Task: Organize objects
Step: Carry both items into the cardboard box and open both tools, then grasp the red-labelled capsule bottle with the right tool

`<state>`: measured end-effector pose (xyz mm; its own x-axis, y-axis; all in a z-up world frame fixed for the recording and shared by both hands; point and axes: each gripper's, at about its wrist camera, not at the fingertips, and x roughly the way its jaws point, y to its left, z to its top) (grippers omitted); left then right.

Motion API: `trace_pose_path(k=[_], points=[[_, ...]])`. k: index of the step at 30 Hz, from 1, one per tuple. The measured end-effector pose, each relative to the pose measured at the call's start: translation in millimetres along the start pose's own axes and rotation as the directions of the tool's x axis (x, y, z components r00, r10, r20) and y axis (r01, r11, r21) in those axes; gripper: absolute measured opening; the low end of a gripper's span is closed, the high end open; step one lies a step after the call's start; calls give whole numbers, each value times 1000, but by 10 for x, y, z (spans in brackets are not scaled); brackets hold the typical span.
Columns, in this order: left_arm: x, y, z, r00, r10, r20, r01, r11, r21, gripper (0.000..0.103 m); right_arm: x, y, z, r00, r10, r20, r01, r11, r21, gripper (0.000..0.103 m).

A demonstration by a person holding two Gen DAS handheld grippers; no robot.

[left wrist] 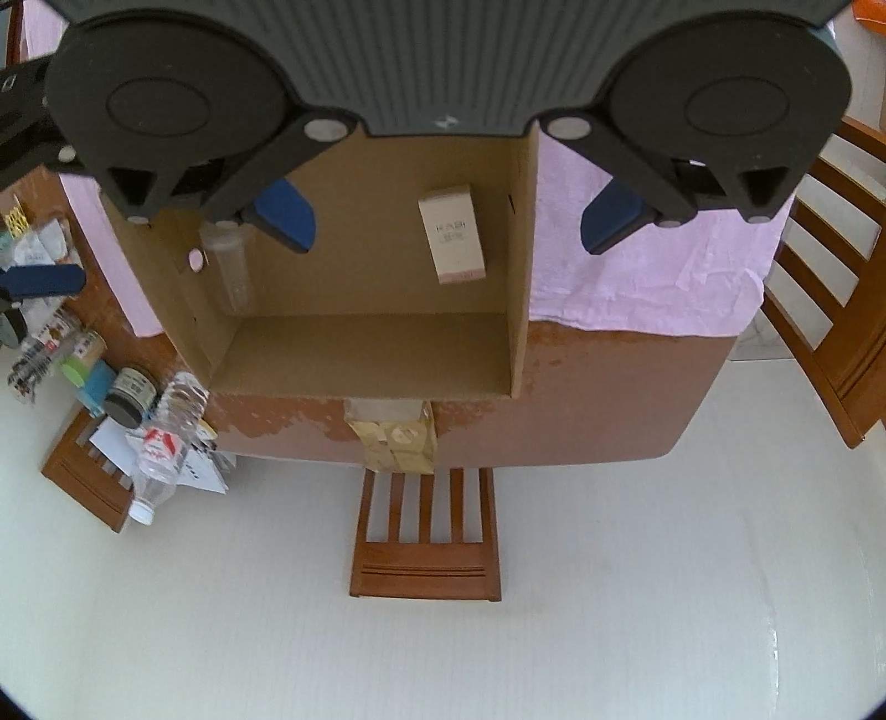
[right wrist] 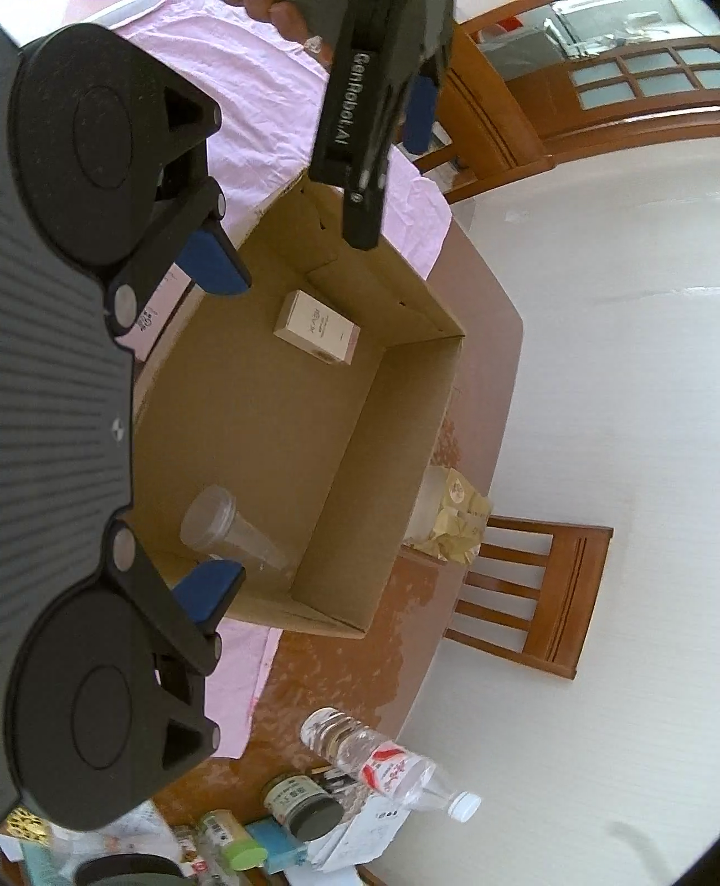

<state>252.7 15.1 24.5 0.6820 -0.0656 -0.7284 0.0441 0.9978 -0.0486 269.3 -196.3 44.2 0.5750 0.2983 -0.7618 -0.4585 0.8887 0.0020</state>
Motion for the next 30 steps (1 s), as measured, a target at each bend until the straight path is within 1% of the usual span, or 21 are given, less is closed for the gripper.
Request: trace_pose_path(k=[4,7,11,16,18,21,25,27,30], points=[[-97,-21,-157,1000,4,11,-4,1000,27,101,-90,32,-141,1000,-6,13,5,999,39,103],[-156,-36,-333,1000,-11,8,10,999,45,102,-157,94,-293,1000,-17,14,16,998,65,103],[-193,-62,-587,1000,-9,-5,10,998,61,102,-242,175,-568,1000,-21,10,20,993,116,103],[-264,-99,-883,1000,12,1,-12,994,112,102,-279,284,-902,999,-43,0,42,990,138,103],[-285,-83,-983,1000,8,-8,-7,995,98,102,-276,315,-998,999,-52,-1,52,990,133,103],[-291,-62,-1117,1000,9,-27,-6,996,87,102,-232,325,-1052,998,-56,-9,57,988,142,103],[-298,-32,-1251,998,42,-42,-38,996,85,102,-165,310,-1062,999,-39,5,38,984,174,103],[-303,1,-1297,997,56,-50,-52,996,70,102,-106,290,-1052,1000,-30,3,29,982,184,103],[-309,60,-1334,996,64,-65,-62,997,37,102,-15,242,-1059,1000,-18,-22,22,978,205,103]])
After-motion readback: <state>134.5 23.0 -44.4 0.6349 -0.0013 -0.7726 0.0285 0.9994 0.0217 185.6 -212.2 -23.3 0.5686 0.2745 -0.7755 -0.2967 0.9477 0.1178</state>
